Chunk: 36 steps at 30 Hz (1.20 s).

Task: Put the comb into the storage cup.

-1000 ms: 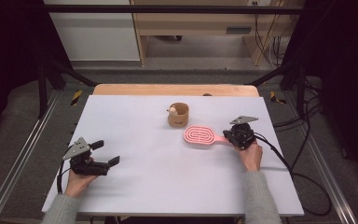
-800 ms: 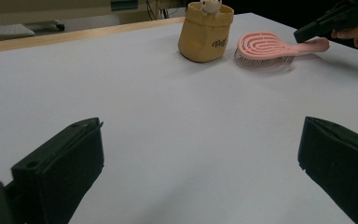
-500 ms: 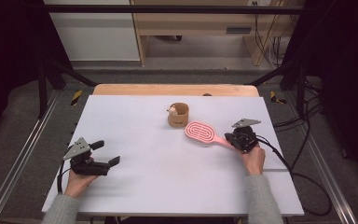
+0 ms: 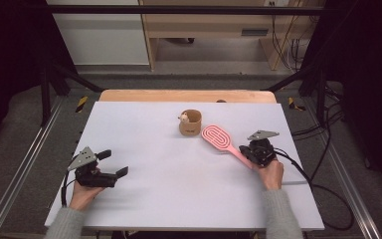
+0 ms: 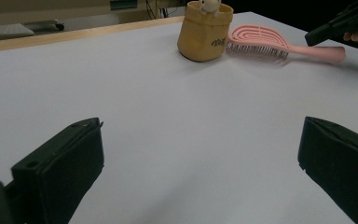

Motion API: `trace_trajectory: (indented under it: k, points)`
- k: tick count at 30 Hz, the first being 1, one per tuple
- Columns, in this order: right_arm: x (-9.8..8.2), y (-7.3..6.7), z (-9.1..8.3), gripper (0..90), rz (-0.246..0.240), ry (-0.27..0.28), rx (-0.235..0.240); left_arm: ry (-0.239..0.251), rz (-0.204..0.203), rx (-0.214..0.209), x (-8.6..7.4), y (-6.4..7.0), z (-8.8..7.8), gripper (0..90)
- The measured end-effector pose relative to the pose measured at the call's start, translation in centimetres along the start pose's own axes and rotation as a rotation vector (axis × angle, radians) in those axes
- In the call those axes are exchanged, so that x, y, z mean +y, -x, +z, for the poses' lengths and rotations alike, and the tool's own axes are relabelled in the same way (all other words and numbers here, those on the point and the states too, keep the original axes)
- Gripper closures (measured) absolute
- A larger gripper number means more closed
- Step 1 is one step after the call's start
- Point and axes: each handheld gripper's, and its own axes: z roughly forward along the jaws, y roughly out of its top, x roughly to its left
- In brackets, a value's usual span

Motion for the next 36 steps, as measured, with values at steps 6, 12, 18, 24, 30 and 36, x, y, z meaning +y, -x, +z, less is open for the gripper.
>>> trace_trajectory:
  k: [6,12,18,24,30,36]
  points:
    - [-0.4,0.0,-0.3,90.0,0.005,0.001,0.006,-0.001,0.0,0.001,0.0,0.0,0.0,0.0]
    - [-0.5,-0.4,-0.4,90.0,0.008,0.003,0.023,0.0,-0.001,0.0,0.0,0.0,0.0,0.0]
    - [-0.7,-0.7,-0.3,90.0,0.007,-0.004,0.033,0.001,0.0,-0.001,0.0,0.0,0.0,0.0]
    - [-0.7,-0.7,-0.4,89.2,0.009,0.004,0.034,0.002,-0.002,0.001,0.0,0.0,0.0,0.1]
    - [-0.3,-0.2,-1.3,77.7,0.033,0.066,0.029,-0.001,-0.003,0.0,0.0,0.0,0.0,0.0]
    - [0.0,0.3,-2.3,55.9,0.064,0.118,0.042,-0.005,0.0,0.0,0.0,0.1,0.1,0.1]
